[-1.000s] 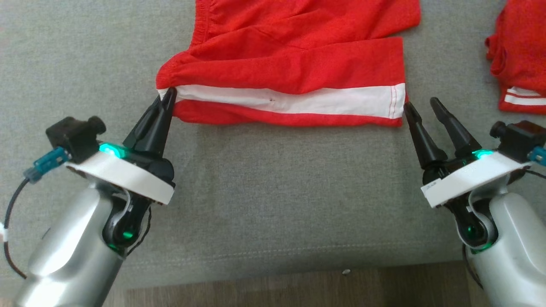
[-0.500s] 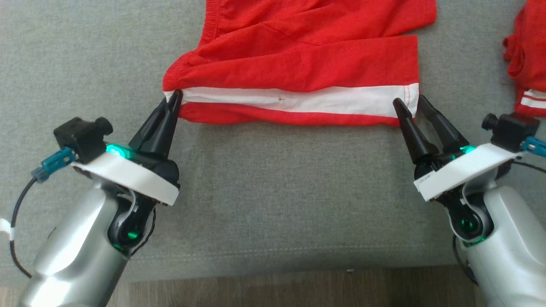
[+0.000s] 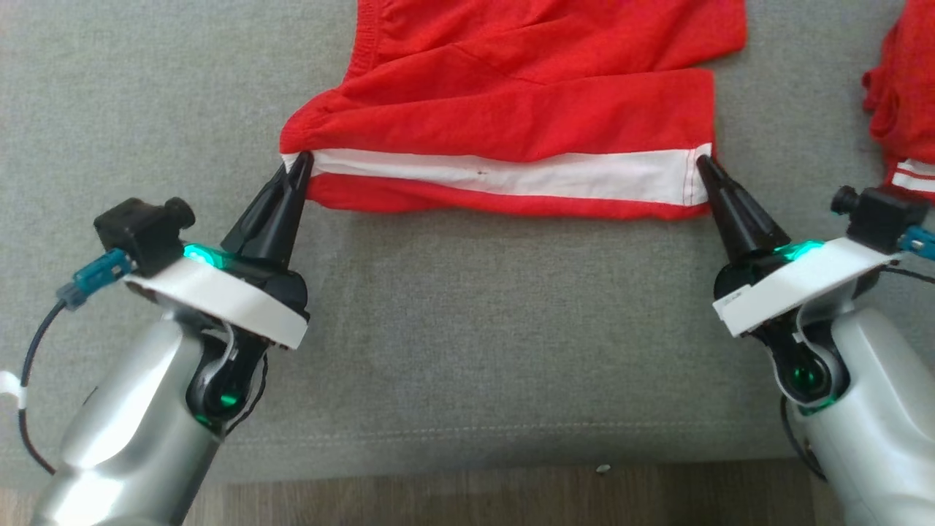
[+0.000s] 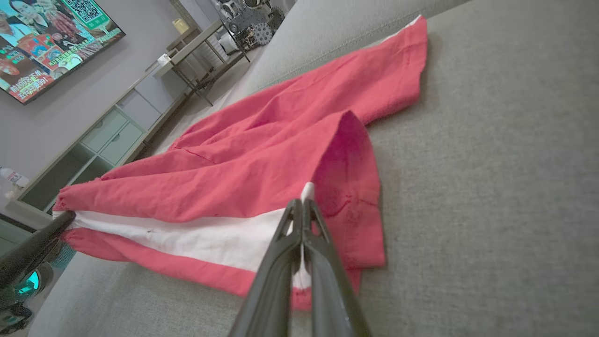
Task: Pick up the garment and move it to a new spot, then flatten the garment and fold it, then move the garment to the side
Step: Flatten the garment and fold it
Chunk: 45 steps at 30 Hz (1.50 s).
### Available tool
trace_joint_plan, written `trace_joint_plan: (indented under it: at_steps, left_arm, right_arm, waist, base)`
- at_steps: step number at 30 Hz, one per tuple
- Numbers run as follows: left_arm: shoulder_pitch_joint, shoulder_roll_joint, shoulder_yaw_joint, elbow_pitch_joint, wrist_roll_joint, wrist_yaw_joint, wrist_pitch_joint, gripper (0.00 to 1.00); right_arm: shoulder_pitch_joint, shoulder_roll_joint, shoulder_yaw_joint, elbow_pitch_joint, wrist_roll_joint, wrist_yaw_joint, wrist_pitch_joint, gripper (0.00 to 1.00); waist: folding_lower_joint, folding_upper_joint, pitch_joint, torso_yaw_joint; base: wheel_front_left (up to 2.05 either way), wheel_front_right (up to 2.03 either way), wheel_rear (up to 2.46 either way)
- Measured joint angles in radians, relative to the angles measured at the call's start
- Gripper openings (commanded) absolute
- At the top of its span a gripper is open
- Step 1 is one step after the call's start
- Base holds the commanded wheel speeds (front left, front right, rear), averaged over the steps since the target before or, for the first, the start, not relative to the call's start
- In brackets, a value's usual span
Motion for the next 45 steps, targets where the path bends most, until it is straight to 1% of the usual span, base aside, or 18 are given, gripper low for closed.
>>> trace_joint_plan:
  at_steps: [4,8,10,13,17,18,20,23,25,28,29,31,33,35,37,41,43,45]
  left_arm:
    - [-0.002,0.0,-0.001,-0.014,-0.01,0.0,0.0,0.0]
    - [-0.06,0.009,-0.029,-0.057,-0.081,0.0,0.0,0.0]
    - [-0.136,0.024,-0.045,-0.074,-0.112,0.0,0.014,0.0]
    - [-0.311,0.041,-0.059,-0.081,-0.137,0.0,0.046,0.0]
    - [-0.587,0.028,-0.06,-0.007,-0.151,0.0,0.055,0.0]
    - [-0.587,0.028,-0.06,-0.007,-0.151,0.0,0.055,0.0]
    - [-0.712,0.018,-0.06,0.058,-0.136,0.0,0.045,0.0]
    - [-0.874,0.002,-0.051,0.151,-0.05,0.0,0.005,0.0]
    - [-0.952,-0.016,-0.032,0.187,0.002,0.0,-0.004,0.0]
    - [-1.003,-0.06,0.065,0.132,0.062,0.0,-0.008,0.0]
    - [-1.002,-0.073,0.095,0.092,0.074,0.0,-0.008,0.0]
    - [-0.969,-0.081,0.106,0.021,0.088,0.0,-0.009,0.0]
    - [-0.879,-0.076,0.095,-0.031,0.085,0.0,-0.009,0.0]
    - [-0.749,-0.056,0.057,-0.054,0.071,0.0,-0.009,0.0]
    - [-0.599,-0.032,0.024,-0.068,0.053,0.0,-0.009,0.0]
    - [-0.335,0.004,-0.017,-0.109,0.028,0.0,-0.008,0.0]
    - [-0.231,0.016,-0.037,-0.135,0.014,0.0,-0.007,0.0]
    - [-0.143,0.039,-0.083,-0.166,0.013,0.0,-0.007,0.0]
  right_arm:
    - [-0.001,-0.015,-0.008,-0.039,0.006,0.0,-0.02,0.0]
    - [-0.032,-0.032,-0.055,-0.081,0.014,0.0,-0.034,0.0]
    - [-0.091,-0.05,-0.086,-0.098,0.014,0.0,-0.034,0.0]
    - [-0.234,-0.066,-0.151,-0.102,0.009,0.0,-0.032,0.0]
    - [-0.48,-0.064,-0.192,-0.066,-0.001,0.0,-0.006,0.0]
    - [-0.48,-0.064,-0.192,-0.066,-0.001,0.0,-0.006,0.0]
    - [-0.609,-0.046,-0.201,-0.019,-0.006,0.0,-0.007,0.0]
    - [-0.787,-0.011,-0.203,0.064,-0.02,0.0,-0.042,0.0]
    - [-0.869,0.004,-0.204,0.099,-0.024,0.0,-0.078,0.0]
    - [-0.941,-0.005,-0.191,0.115,-0.03,0.0,-0.114,0.0]
    - [-0.952,-0.013,-0.182,0.114,-0.03,0.0,-0.128,0.0]
    - [-0.947,-0.025,-0.161,0.106,-0.024,0.0,-0.151,0.0]
    - [-0.913,-0.044,-0.124,0.076,-0.007,0.0,-0.162,0.0]
    - [-0.848,-0.067,-0.097,0.038,0.008,0.0,-0.175,0.0]
    - [-0.754,-0.093,-0.071,0.004,0.021,0.0,-0.175,0.0]
    - [-0.503,-0.138,-0.039,-0.06,0.06,0.0,-0.165,0.0]
    - [-0.368,-0.151,-0.044,-0.092,0.071,0.0,-0.164,0.0]
    - [-0.233,-0.166,-0.061,-0.119,0.08,0.0,-0.155,0.0]
  waist:
    - [0.0,0.0,-0.008,-0.009]
    - [0.0,0.0,-0.014,-0.024]
    - [0.0,0.0,-0.012,-0.033]
    - [0.0,0.0,0.002,-0.047]
    - [0.0,0.0,0.037,-0.07]
    - [0.0,0.0,0.037,-0.07]
    - [0.0,0.0,0.058,-0.085]
    - [0.0,0.0,0.085,-0.113]
    - [0.0,0.0,0.101,-0.128]
    - [0.0,0.0,0.124,-0.137]
    - [0.0001,0.0,0.13,-0.135]
    - [0.0001,-0.0001,0.133,-0.126]
    - [0.0,0.0,0.127,-0.117]
    - [0.0,0.0,0.116,-0.109]
    - [0.0,0.0,0.104,-0.1]
    - [0.0,0.0,0.079,-0.08]
    - [0.0,0.0,0.062,-0.072]
    - [0.0,0.0,0.043,-0.064]
  base:
    - [0.0,0.0,0.0]
    - [0.0,0.0,0.0]
    - [0.0,0.0,0.0]
    - [0.0,0.0,0.0]
    - [0.0,0.0,0.0]
    - [0.0,0.0,0.0]
    - [0.0,0.0,0.0]
    - [0.0,0.0,0.0]
    - [0.0,0.0,0.0]
    - [0.0,0.0,0.0]
    - [0.0,0.0,0.0]
    - [0.0,0.0,0.0]
    - [0.0,0.0,0.0]
    - [0.0,0.0,0.0]
    - [0.0,0.0,0.0]
    - [0.0,0.0,0.0]
    - [0.0,0.0,0.0]
    - [0.0,0.0,0.0]
